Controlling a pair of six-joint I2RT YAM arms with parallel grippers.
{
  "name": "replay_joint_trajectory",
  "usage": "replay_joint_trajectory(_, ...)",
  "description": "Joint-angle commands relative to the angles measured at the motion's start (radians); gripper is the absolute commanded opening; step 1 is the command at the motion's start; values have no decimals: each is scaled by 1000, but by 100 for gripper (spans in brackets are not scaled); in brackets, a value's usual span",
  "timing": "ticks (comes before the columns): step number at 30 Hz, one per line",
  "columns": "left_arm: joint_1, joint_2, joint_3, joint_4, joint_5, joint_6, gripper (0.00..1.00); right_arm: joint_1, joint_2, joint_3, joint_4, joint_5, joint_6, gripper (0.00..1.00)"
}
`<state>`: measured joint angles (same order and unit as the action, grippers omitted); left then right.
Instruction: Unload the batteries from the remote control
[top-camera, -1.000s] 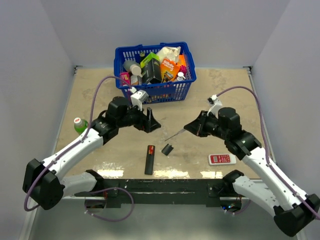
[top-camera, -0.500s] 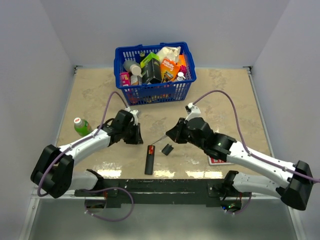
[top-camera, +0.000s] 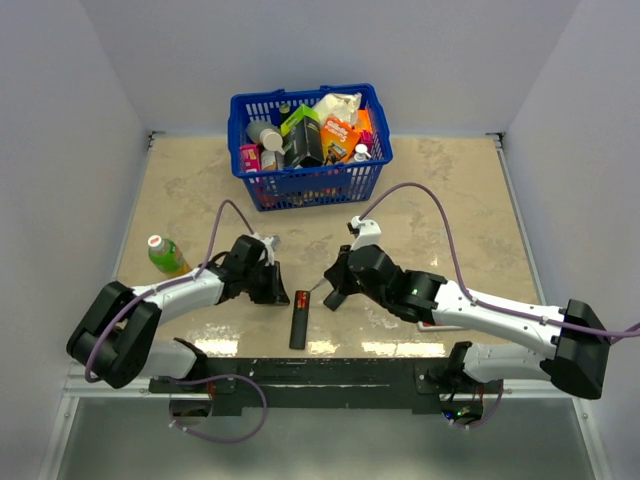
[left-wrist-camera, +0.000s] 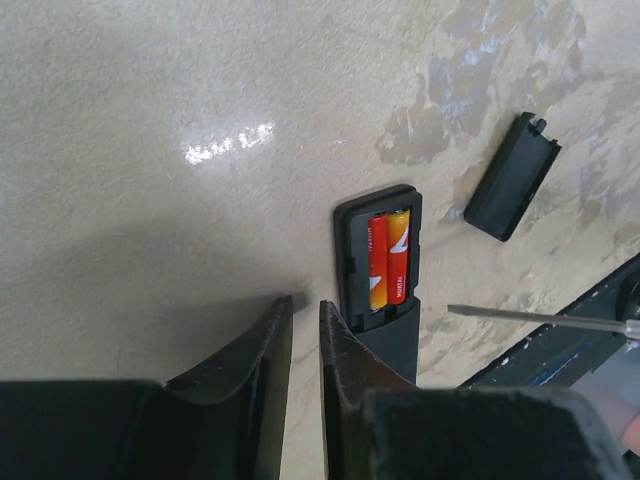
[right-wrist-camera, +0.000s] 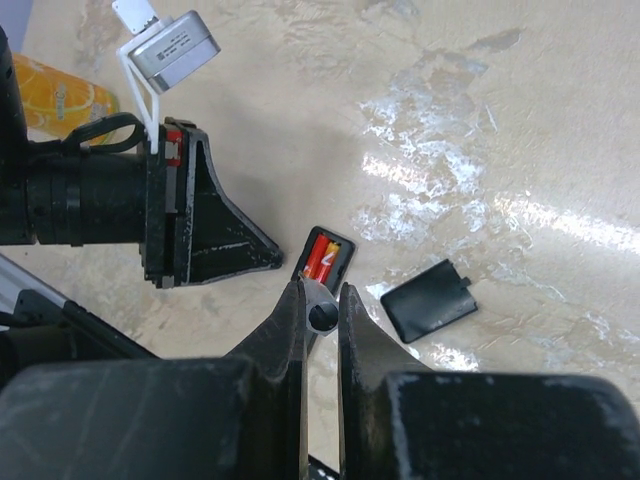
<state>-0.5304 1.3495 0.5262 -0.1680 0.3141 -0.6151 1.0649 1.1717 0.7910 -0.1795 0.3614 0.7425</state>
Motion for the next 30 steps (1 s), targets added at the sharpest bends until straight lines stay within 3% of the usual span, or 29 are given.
replay_joint_trajectory(1,6,-29,-29,67,39,-35,23,6,16,45,58,39,-54,0)
replay_joint_trajectory(7,4,-46,-60,91,43,-38,27,10,52,39,110,25,-117,0)
replay_joint_trajectory(30,4,-70,-124,188,112,-104,23,41,134,74,80,60,-152,0)
